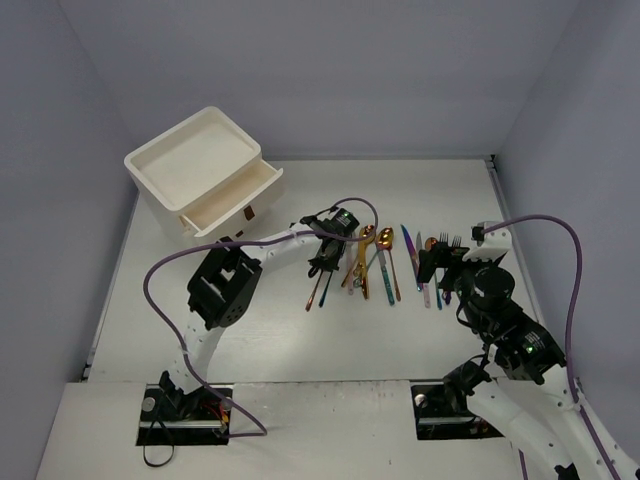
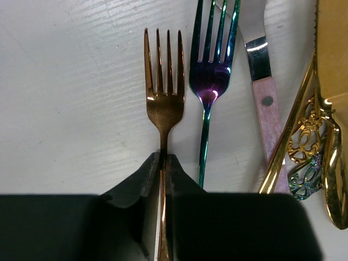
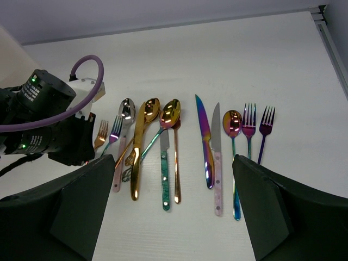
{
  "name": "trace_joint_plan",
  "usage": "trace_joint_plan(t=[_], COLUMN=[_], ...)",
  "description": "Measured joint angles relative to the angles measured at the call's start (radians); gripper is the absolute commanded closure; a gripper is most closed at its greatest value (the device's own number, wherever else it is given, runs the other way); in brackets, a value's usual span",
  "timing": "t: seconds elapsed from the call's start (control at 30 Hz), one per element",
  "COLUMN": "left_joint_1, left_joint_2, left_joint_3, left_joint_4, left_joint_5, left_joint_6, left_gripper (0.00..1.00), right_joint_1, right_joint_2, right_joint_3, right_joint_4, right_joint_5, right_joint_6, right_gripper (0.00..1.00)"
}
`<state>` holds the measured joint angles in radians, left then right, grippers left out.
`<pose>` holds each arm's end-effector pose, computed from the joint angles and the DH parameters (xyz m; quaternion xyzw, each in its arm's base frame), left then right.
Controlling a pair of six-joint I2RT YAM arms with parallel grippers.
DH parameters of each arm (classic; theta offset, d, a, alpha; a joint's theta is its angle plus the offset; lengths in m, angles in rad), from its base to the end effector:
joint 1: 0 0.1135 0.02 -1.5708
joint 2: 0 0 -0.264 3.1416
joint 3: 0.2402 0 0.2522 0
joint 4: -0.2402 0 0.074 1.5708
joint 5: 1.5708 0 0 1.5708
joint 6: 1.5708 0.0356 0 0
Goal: Sort the eating utensils into containers
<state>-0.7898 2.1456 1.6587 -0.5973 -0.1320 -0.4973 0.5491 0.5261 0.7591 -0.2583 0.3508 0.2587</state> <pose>0.3266 -0.3228 0.1769 0.1254 0.9604 -0.0930 0.2307 0.1118 0.0541 0.3583 0.0185 0.7152 0.1553 0.6812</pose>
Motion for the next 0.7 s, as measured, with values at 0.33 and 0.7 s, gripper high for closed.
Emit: trace_joint_plan(t=[0.33, 0.7], left_joint_1=[-0.005, -0.079], left_joint_2=[-0.024, -0.415], left_joint_3=[-0.022, 0.175], left_joint_4=[0.008, -0.103], left_joint_5=[-0.009, -0.074], left_joint_6=[0.08, 0.327], left_gripper=[1.0, 1.0], right_joint_1=[0.0, 0.0], right_joint_2=[-0.014, -0.036], right_joint_3=[-0.014, -0.015], right_joint_4=[-0.001, -0.001], right_joint_5=[0.0, 0.0], right_joint_6=[0.003, 0.003], right_gripper=[0.13, 0.13])
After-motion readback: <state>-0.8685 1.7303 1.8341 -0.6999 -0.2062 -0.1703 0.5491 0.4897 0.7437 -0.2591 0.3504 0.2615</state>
